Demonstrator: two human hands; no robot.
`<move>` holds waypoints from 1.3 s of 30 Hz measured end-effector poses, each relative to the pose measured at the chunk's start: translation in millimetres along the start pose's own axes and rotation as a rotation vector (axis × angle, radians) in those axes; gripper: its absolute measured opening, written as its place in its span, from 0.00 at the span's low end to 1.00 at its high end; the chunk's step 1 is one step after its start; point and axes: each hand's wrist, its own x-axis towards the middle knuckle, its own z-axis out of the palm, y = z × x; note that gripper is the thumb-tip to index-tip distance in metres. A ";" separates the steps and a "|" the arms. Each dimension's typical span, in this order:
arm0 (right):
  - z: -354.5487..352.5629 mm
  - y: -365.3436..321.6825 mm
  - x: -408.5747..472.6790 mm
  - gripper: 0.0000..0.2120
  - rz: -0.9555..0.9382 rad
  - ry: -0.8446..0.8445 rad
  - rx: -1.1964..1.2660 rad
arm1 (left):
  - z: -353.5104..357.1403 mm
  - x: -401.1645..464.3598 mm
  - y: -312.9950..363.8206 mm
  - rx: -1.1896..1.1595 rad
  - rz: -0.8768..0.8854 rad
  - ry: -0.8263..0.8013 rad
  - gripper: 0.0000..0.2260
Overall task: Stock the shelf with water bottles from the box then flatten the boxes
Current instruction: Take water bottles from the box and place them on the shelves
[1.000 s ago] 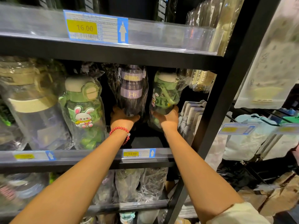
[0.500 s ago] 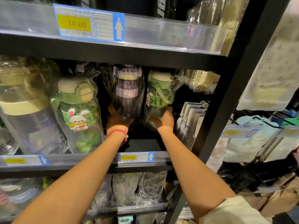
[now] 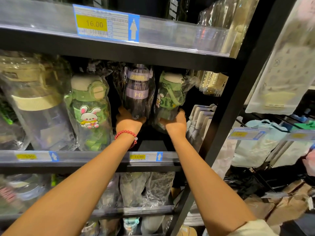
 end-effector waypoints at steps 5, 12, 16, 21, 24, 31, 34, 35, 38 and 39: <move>-16.3 -9.5 -52.0 0.32 -0.113 -0.077 -0.221 | -28.1 -48.4 2.7 0.184 0.206 -0.075 0.26; -14.5 -27.0 -176.5 0.27 -0.559 -0.190 -0.474 | -118.7 -141.8 -55.6 0.331 0.572 0.031 0.29; 24.8 -13.5 -269.9 0.24 -0.779 -0.334 -0.510 | -188.4 -192.7 -135.7 0.537 0.514 0.114 0.27; 105.6 0.9 -387.2 0.31 -0.934 -0.619 -0.623 | -278.2 -266.3 -245.8 0.693 0.155 0.074 0.28; 150.6 5.0 -456.5 0.30 -0.980 -0.793 -0.585 | -334.0 -310.0 -297.9 0.757 -0.082 0.046 0.26; 230.6 -0.4 -614.2 0.24 -1.136 -1.117 -0.509 | -446.1 -420.0 -375.2 0.749 -0.451 0.123 0.28; 258.3 -6.9 -671.6 0.25 -1.256 -1.241 -0.513 | -485.9 -456.4 -391.2 0.799 -0.529 0.231 0.33; 266.1 -10.2 -688.4 0.28 -1.298 -1.267 -0.501 | -496.7 -468.4 -393.3 0.800 -0.567 0.273 0.34; 288.2 -16.2 -729.9 0.32 -1.409 -1.373 -0.420 | -520.5 -501.2 -407.1 0.773 -0.712 0.364 0.30; 296.7 -15.2 -740.0 0.31 -1.433 -1.413 -0.399 | -526.3 -509.4 -413.8 0.756 -0.772 0.383 0.28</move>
